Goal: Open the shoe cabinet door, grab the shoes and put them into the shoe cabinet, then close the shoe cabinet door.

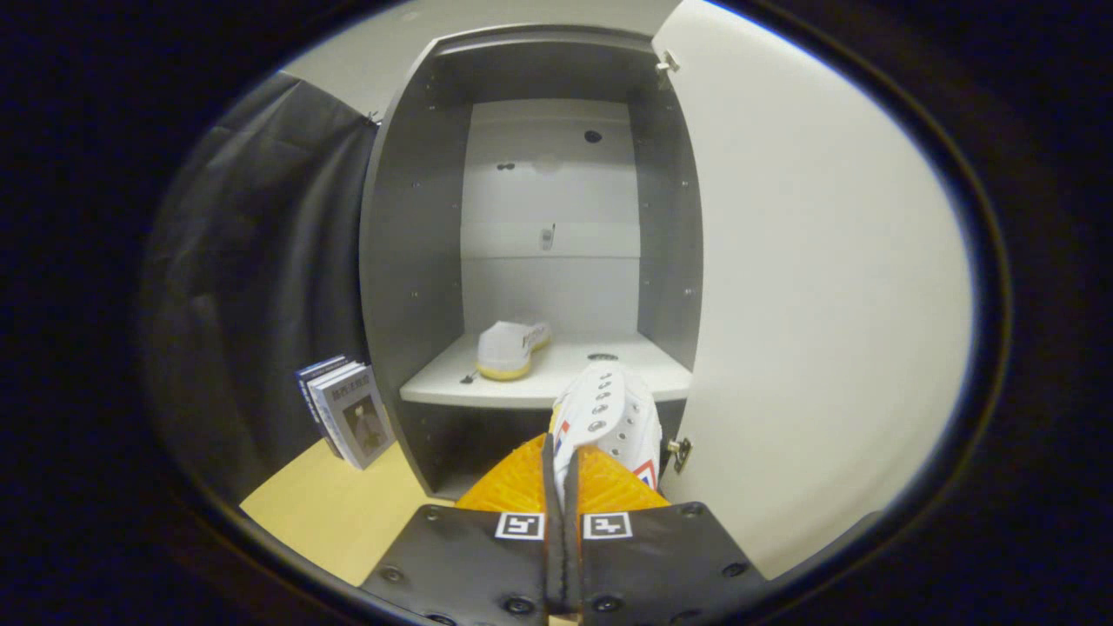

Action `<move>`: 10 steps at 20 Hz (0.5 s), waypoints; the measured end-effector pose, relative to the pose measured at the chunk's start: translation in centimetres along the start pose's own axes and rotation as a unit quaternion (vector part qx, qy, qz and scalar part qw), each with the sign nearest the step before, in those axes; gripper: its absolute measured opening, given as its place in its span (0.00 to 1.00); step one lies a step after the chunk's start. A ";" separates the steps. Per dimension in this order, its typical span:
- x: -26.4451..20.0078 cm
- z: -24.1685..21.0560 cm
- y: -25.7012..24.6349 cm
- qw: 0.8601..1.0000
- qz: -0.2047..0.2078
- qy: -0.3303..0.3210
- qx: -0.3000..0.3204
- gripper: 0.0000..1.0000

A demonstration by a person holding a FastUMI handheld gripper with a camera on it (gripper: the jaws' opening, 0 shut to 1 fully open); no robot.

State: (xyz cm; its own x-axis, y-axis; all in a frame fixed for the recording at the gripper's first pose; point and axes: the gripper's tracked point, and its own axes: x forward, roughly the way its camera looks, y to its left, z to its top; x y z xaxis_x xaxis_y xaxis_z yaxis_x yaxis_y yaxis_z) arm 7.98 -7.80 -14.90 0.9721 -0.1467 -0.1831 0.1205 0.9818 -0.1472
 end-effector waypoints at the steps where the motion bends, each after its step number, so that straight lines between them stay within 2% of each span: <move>1: 0.8 1.0 0.2 1.000 -0.002 -0.009 -0.005 0.02; 10: 10.6 8.8 1.9 0.997 -0.014 -0.062 -0.049 0.02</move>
State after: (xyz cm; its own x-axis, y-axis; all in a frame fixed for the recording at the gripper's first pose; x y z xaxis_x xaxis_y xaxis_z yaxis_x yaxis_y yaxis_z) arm 20.29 -6.41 -8.53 0.9868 -0.1513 -0.0576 0.1328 0.9600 -0.2464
